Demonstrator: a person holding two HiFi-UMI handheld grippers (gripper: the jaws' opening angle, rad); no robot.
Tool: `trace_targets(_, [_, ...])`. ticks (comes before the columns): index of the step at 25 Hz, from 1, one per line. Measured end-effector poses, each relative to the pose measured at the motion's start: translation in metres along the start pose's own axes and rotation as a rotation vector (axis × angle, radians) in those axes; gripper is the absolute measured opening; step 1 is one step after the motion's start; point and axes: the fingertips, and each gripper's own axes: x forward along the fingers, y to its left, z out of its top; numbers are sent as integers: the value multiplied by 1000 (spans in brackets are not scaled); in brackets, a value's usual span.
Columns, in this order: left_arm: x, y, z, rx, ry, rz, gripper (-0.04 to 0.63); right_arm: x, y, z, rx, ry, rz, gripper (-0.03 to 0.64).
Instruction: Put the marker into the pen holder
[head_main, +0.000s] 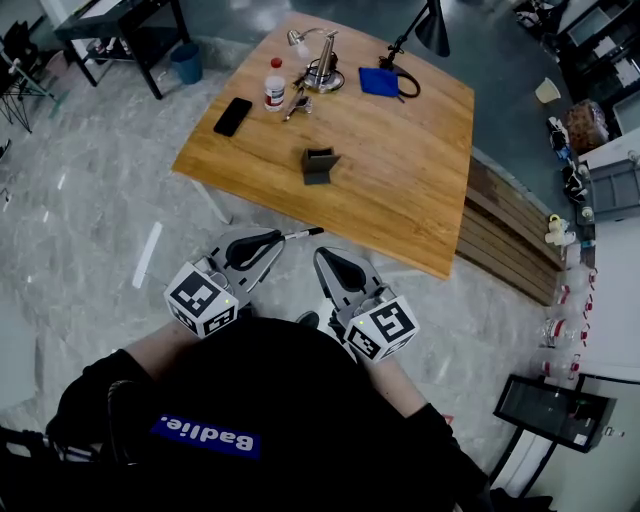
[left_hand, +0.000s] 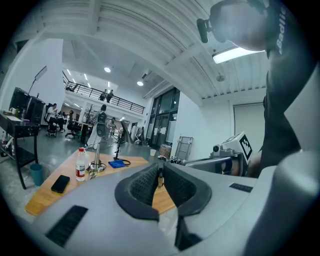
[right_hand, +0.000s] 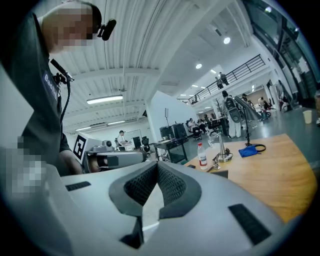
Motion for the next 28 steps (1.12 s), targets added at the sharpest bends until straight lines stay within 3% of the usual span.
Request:
trace_targets(20, [60,27,6,119,134,178,43,-50,-59,-8,39,4,67,6])
trace_targets(28, [86,80,25,161,146,186,43,-35,-85,-2,48,20,32,6])
